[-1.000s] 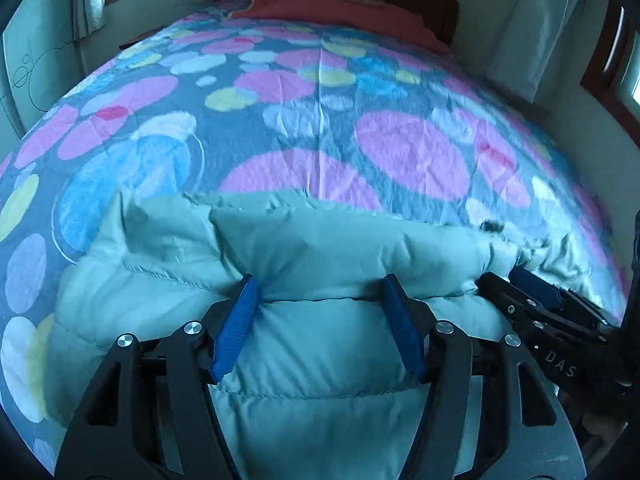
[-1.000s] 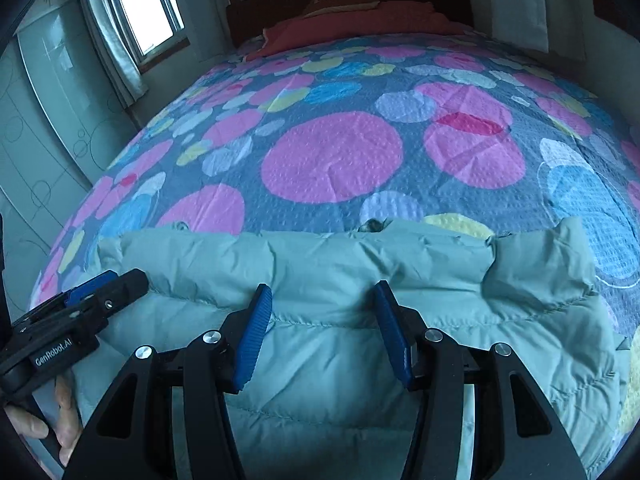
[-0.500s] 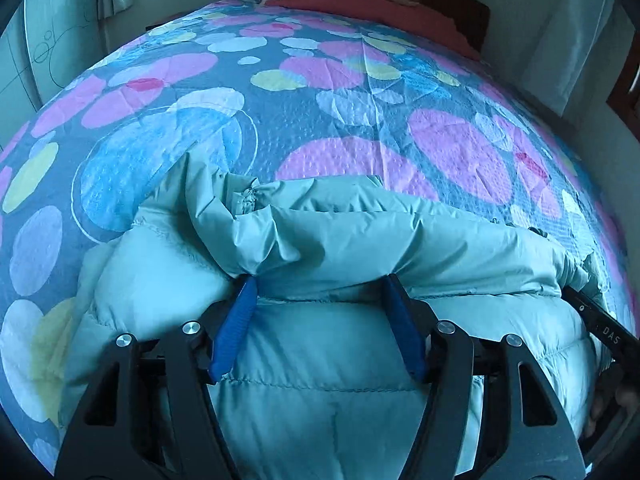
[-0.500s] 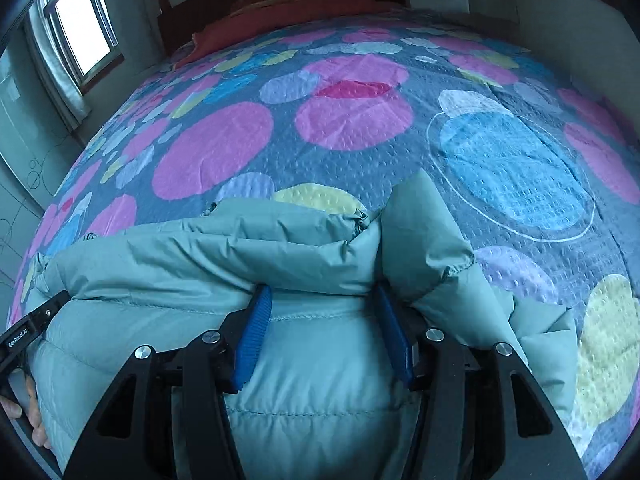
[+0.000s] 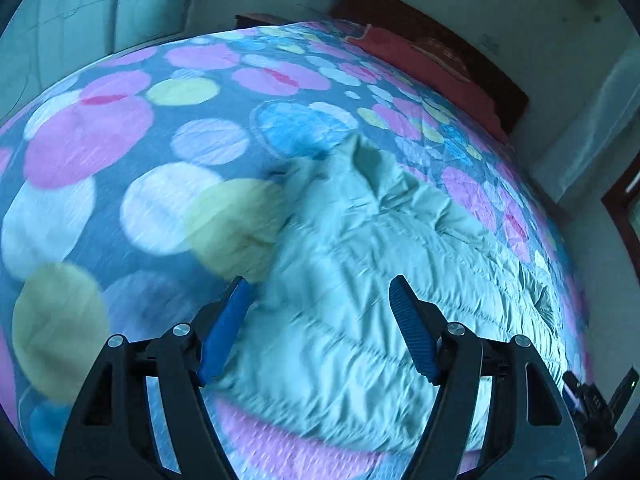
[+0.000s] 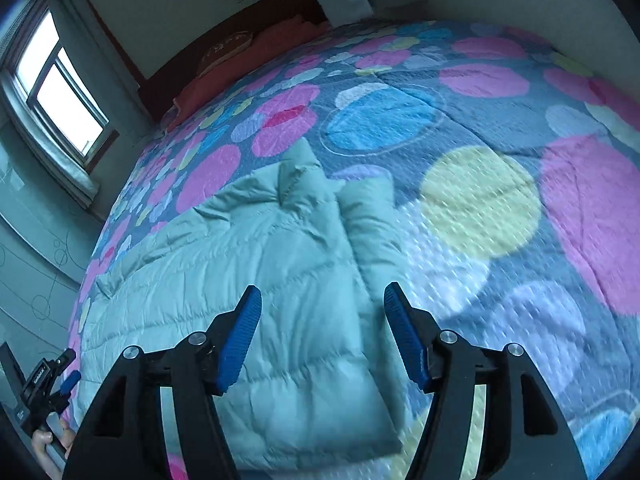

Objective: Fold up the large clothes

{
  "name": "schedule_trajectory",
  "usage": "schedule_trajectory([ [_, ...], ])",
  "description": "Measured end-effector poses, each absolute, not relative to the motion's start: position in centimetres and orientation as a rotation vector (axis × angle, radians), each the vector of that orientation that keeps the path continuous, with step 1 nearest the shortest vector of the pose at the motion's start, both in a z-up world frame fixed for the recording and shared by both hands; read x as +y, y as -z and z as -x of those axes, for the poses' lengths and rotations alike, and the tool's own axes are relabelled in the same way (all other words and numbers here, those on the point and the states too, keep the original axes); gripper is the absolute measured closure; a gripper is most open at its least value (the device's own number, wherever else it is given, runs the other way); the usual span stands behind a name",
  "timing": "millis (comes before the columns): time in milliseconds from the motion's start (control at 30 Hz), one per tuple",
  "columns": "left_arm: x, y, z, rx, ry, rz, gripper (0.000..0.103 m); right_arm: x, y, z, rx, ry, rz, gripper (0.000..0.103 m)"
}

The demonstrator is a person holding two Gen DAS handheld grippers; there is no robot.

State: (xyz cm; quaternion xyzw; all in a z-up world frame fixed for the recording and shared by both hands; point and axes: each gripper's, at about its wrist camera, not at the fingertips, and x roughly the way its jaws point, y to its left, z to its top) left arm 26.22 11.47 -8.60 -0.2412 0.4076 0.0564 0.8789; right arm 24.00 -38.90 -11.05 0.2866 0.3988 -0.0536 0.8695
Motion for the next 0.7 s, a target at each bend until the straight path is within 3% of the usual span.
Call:
schedule_trajectory([
  [267,12.9,13.3,-22.5,0.886,-0.153,0.762,0.025,-39.7,15.0,-21.7,0.82,0.044,-0.858,0.039],
  [333,12.4,13.1,-23.1,0.851,-0.149,0.754,0.027,-39.4,15.4,-22.3,0.82,0.035,-0.879,0.05],
  [367,12.1,13.2,-23.5,0.851,-0.137,0.763,0.041,-39.3,15.6,-22.5,0.825,0.027,-0.891,0.059],
  [400,11.9,13.5,-23.8,0.858,-0.127,0.784,0.047,-39.3,15.6,-22.6,0.822,0.025,-0.896,0.065],
  [467,11.6,14.0,-24.0,0.859,-0.106,0.817,0.072,-39.2,15.6,-22.3,0.811,0.008,-0.896,0.074],
  [533,11.4,13.9,-23.7,0.846,-0.075,0.813,0.085,-39.3,15.4,-21.8,0.804,-0.01,-0.902,0.081],
  [700,11.4,12.8,-21.3,0.846,-0.049,0.796,0.092,-39.1,14.7,-19.4,0.803,-0.017,-0.876,0.086],
])
